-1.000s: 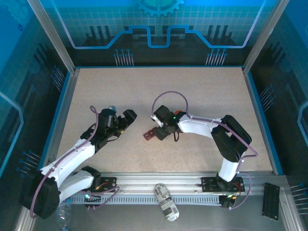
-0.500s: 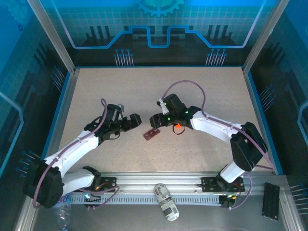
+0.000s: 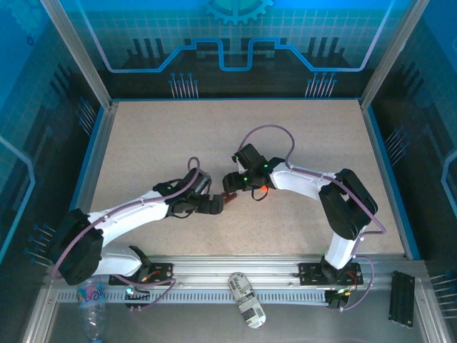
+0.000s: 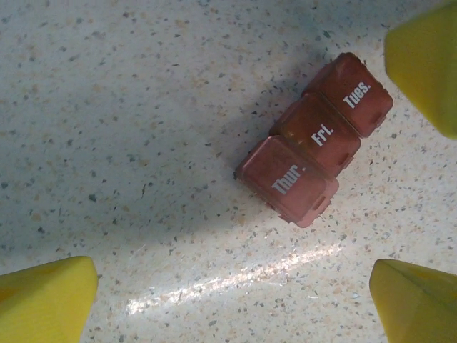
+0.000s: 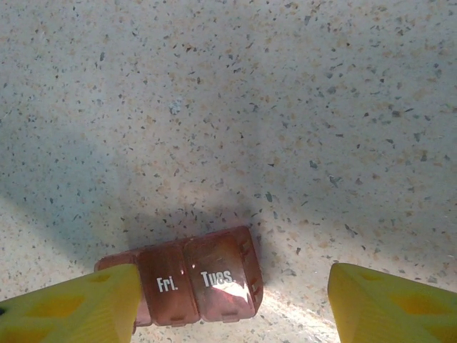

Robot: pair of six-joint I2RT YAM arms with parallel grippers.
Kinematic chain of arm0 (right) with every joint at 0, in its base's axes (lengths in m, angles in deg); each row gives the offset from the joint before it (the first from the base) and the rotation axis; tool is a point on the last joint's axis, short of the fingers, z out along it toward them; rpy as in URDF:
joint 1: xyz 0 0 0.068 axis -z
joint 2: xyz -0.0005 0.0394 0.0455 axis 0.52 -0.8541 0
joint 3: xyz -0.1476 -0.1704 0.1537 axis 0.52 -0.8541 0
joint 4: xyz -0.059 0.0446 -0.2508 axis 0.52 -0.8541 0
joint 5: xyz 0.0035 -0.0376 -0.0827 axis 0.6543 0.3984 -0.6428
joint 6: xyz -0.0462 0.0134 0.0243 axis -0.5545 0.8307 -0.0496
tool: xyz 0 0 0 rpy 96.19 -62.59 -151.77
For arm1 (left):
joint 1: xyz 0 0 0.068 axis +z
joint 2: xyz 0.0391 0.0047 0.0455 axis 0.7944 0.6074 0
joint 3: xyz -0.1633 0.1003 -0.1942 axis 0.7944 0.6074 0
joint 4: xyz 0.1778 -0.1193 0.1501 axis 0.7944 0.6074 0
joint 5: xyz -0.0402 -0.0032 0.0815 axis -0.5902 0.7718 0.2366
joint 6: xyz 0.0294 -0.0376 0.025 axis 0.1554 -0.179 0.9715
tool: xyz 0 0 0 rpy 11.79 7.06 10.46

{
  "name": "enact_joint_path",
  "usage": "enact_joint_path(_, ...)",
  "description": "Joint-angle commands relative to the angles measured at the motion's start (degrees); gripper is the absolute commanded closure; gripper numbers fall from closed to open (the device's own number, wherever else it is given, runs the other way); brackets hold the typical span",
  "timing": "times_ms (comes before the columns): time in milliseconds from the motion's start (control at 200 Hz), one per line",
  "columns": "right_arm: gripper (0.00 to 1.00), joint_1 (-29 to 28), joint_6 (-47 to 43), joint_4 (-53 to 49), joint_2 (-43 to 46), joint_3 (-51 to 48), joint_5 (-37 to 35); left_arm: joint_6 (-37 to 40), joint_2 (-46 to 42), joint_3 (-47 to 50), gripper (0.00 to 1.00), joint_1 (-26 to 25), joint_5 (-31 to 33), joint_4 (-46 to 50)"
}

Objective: Sort the pills into containers

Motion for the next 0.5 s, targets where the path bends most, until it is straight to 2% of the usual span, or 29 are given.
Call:
enact_joint_path(0, 0.30, -1.29, -0.17, -1.25, -1.47, 0.09, -2.77, 4.41, 2.96, -2.87, 0.01, -2.29, 5.49, 1.95)
enact_joint_path(215, 0.31, -2.13, -0.72, -1.56, -3.07, -0.34, -4.24, 6.50, 7.62, -5.29, 0.01, -4.94, 8.50, 1.48)
enact_joint_path(495, 0.32, -2.40, -0.72, -0.73, -3.86, -1.66, -4.51, 7.36, 10.63, -5.87, 0.01, -5.43, 10.09, 0.27)
